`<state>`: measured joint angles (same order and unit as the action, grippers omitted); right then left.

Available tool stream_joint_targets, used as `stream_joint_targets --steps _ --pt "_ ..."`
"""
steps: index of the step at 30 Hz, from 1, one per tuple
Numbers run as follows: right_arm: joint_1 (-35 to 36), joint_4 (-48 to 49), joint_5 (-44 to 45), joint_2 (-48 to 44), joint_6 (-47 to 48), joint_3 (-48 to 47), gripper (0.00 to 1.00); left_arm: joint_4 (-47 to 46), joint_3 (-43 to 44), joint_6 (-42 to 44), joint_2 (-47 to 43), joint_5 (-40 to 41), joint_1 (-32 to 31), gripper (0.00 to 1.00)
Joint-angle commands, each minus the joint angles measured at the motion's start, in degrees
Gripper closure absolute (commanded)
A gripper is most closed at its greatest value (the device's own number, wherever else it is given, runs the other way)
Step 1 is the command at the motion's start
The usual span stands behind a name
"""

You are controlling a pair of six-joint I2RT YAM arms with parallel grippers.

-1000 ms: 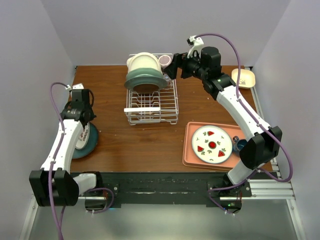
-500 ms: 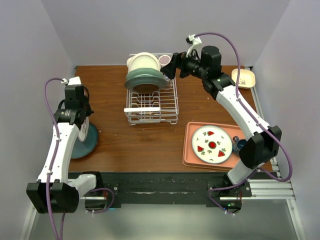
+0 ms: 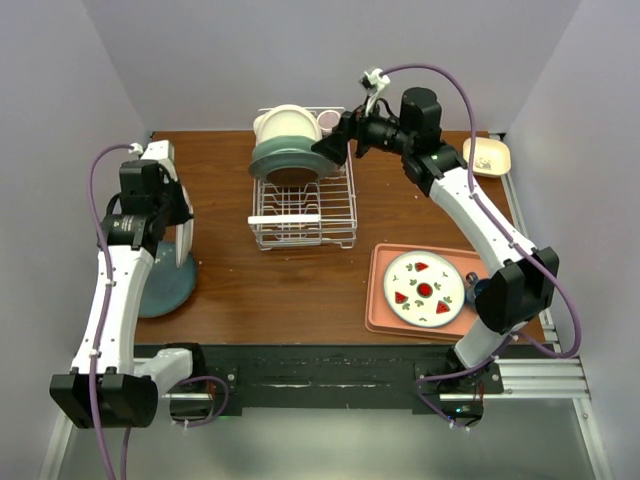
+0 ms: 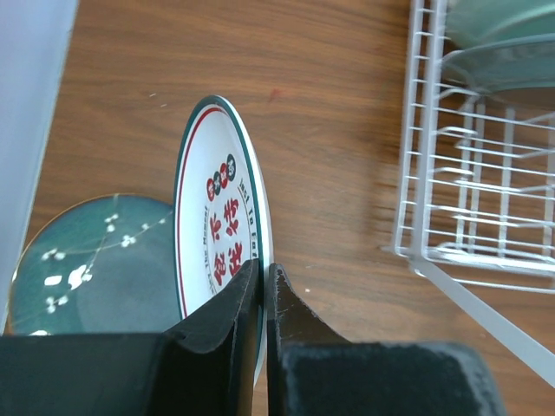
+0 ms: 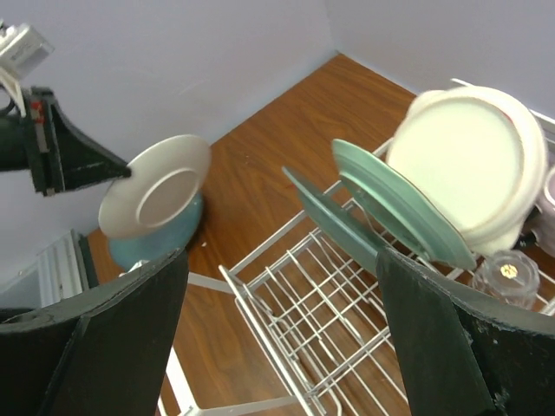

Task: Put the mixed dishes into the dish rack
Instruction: Grab a plate with the left arm, then pass the plate from the left arm to the right

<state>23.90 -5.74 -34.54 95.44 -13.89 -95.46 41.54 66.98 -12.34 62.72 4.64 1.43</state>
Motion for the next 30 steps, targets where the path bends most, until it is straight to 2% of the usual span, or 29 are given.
stream_joint_targets --steps 1,4,7,9,21,30 --pt "1.1 2.1 -11.5 1.1 6.4 -3.8 0.06 -1.1 6.5 4.2 -0.9 -9.1 -0.1 1.0" --pt "3.2 -0.2 -16.9 1.7 12.8 -6.5 0.04 -0.1 8.8 5.0 -1.1 -14.1 -0.1 1.0" --pt "6.5 -7.5 -16.5 2.7 21.3 -10.2 0.04 1.3 10.6 5.2 -1.2 -19.0 -0.1 1.0" --pt "9.0 -7.9 -15.6 2.6 24.8 -10.5 0.03 1.3 10.8 5.6 -1.8 -21.9 -0.2 1.0" --pt "12.6 -4.9 -18.8 3.2 27.4 -12.4 0.01 0.1 15.8 7.7 -1.8 -36.0 -0.2 1.0" --pt "12.8 -12.6 -21.7 4.7 33.2 -17.2 0.01 -0.1 18.1 10.0 -0.2 -45.9 -2.7 1.0"
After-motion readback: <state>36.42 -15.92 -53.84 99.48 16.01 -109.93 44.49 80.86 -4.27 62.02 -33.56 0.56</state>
